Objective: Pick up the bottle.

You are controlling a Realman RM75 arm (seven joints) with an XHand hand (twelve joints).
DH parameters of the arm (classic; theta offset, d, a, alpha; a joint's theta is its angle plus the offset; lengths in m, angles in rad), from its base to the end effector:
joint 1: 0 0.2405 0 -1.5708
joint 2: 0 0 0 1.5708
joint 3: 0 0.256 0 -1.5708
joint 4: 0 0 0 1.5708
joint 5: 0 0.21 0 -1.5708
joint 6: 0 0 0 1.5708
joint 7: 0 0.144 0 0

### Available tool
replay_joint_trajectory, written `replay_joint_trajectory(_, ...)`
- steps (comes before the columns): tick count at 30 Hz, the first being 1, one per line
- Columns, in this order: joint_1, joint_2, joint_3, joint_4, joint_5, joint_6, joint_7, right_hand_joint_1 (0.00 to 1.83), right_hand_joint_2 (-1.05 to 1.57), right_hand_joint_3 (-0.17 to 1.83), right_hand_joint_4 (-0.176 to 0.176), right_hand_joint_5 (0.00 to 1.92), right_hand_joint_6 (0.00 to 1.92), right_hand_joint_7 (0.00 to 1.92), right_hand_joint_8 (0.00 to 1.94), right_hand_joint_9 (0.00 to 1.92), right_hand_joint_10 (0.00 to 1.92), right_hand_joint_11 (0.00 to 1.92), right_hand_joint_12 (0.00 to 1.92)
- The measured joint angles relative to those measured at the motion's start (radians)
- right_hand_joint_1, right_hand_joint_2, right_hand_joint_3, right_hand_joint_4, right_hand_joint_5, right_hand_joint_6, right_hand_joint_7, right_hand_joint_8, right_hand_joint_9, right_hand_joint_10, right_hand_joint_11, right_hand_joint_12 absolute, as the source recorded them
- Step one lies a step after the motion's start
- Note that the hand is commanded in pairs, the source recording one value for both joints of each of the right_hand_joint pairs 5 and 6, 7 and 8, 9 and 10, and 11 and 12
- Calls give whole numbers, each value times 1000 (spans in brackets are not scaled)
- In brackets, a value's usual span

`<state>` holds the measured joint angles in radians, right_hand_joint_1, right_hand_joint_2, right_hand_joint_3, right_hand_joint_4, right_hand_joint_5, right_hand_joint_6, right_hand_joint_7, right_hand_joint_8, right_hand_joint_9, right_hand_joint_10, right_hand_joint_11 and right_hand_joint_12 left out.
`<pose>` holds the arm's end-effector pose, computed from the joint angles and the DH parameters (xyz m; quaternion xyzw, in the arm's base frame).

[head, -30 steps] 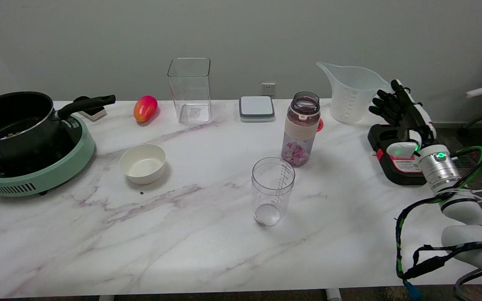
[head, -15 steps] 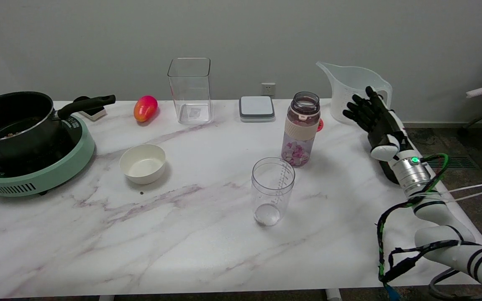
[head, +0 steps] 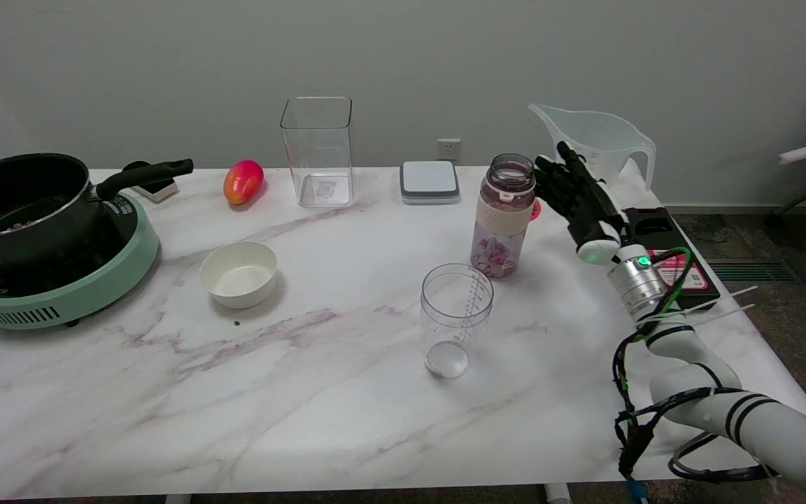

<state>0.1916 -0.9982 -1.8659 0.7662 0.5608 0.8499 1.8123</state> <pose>-0.3001 -0.3457 0.4423 0.5102 -0.4263 0.5951 0.4516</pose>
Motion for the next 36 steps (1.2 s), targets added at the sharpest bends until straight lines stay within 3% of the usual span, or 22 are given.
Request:
replay_joint_trajectory(28,158,-105,-77,-168,-157,6,47,1291,-1032,1075,0,68,68,324,324,352,352,446,446)
replay_joint_trajectory(31,167,-109,-80,-179,-167,6,47,1328,-899,1066,0,76,76,396,396,353,353,440,440)
replay_joint_trajectory(32,168,-110,-80,-182,-169,6,48,1363,-716,1035,0,81,81,474,474,356,356,433,433)
replay_joint_trajectory(36,176,-114,-82,-192,-178,6,48,1396,-458,937,0,115,115,542,542,403,403,486,486)
